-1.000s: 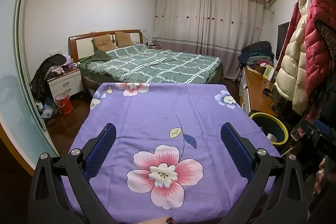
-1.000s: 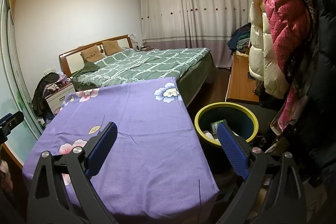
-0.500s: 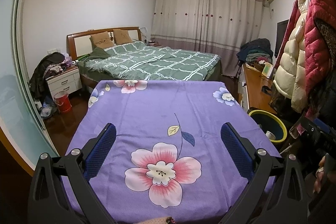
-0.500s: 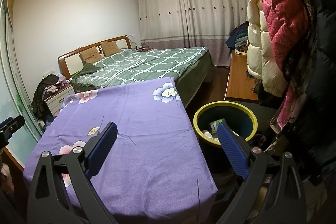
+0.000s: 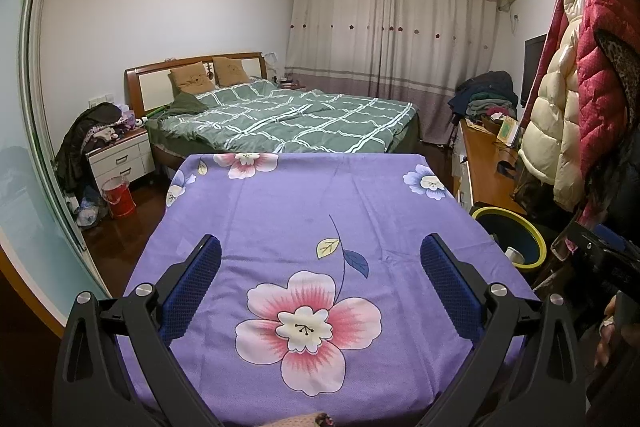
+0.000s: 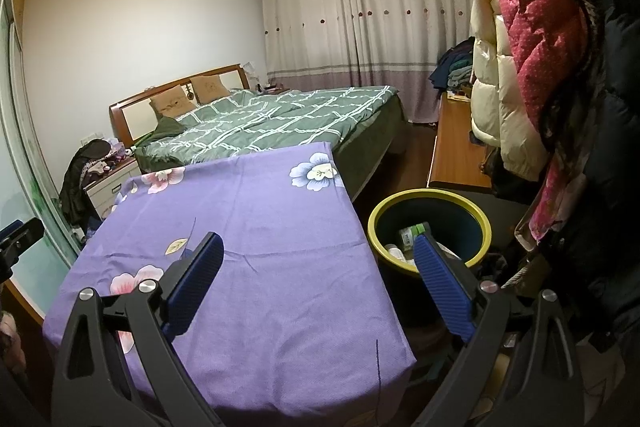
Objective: Collect trash
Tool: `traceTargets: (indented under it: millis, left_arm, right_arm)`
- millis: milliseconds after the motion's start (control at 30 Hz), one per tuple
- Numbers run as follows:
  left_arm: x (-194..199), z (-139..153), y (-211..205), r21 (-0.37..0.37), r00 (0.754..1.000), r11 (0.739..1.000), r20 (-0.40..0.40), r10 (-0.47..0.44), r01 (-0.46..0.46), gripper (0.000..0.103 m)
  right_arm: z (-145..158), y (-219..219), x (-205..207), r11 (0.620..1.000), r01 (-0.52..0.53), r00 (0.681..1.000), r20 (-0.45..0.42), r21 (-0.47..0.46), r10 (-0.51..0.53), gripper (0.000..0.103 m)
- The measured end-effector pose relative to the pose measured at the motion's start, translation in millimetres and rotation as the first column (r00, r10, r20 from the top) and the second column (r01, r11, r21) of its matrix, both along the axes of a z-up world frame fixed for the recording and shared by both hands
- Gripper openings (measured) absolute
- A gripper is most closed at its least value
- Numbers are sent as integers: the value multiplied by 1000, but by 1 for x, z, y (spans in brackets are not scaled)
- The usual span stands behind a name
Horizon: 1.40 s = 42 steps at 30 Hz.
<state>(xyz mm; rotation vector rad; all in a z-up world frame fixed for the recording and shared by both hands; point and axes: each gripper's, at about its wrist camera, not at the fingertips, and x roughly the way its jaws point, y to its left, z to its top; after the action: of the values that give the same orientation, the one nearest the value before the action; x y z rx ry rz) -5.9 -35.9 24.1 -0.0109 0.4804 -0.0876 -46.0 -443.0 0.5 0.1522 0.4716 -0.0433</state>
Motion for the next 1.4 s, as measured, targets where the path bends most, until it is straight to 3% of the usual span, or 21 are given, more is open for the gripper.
traceTargets:
  millis: [1033, 1200, 1400]
  left_arm:
    - [18, -10, 5, -22, 999, 1000, -40, -14, 13, 98]
    - [43, -13, 12, -27, 999, 1000, -43, -11, 10, 98]
    - [133, -40, 38, 24, 985, 996, -146, 90, -87, 98]
  right_arm:
    - [-12, 5, 16, 1000, -11, 999, -44, -11, 10, 91]
    - [-16, 7, 32, 1000, -22, 998, -62, -16, 21, 91]
    - [-27, 18, 99, 996, -85, 989, -120, 7, 85, 91]
